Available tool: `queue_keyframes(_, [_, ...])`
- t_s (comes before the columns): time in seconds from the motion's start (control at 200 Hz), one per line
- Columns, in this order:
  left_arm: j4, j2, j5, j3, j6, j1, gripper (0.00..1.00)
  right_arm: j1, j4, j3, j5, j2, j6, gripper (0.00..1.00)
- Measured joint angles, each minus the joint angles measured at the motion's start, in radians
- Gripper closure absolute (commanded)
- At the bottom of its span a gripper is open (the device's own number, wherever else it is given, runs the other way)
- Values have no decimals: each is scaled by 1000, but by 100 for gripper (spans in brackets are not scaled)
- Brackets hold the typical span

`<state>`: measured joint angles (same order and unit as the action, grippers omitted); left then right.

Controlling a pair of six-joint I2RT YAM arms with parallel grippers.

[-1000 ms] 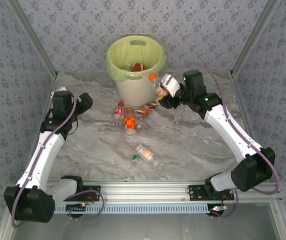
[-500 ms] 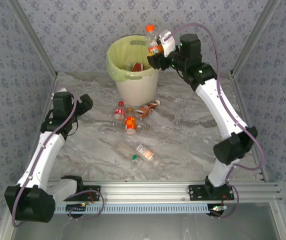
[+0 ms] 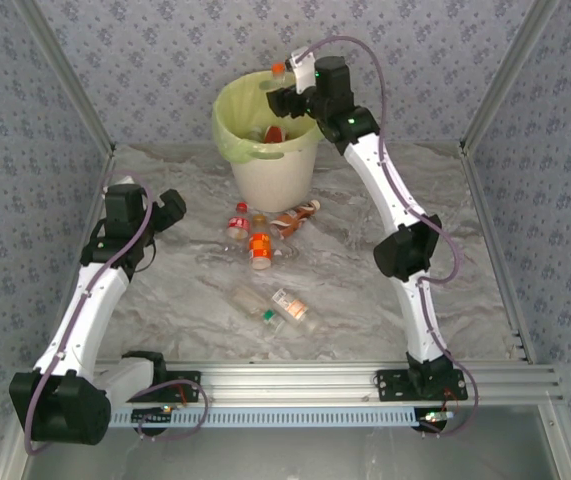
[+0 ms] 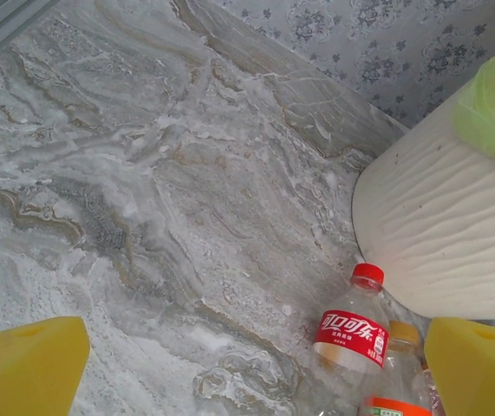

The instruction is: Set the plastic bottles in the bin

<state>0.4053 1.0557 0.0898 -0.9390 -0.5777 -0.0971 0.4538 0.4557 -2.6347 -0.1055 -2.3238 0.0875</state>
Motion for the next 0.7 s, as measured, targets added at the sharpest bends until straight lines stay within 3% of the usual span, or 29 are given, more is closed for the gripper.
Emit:
queue_keyframes(0.3, [11, 2, -25, 14, 0, 0, 1, 7, 29, 116, 16, 78, 8, 9])
queue_keyframes(0.7, [14, 60, -72, 14, 5, 0, 1, 7, -154, 697, 13, 462, 5, 7])
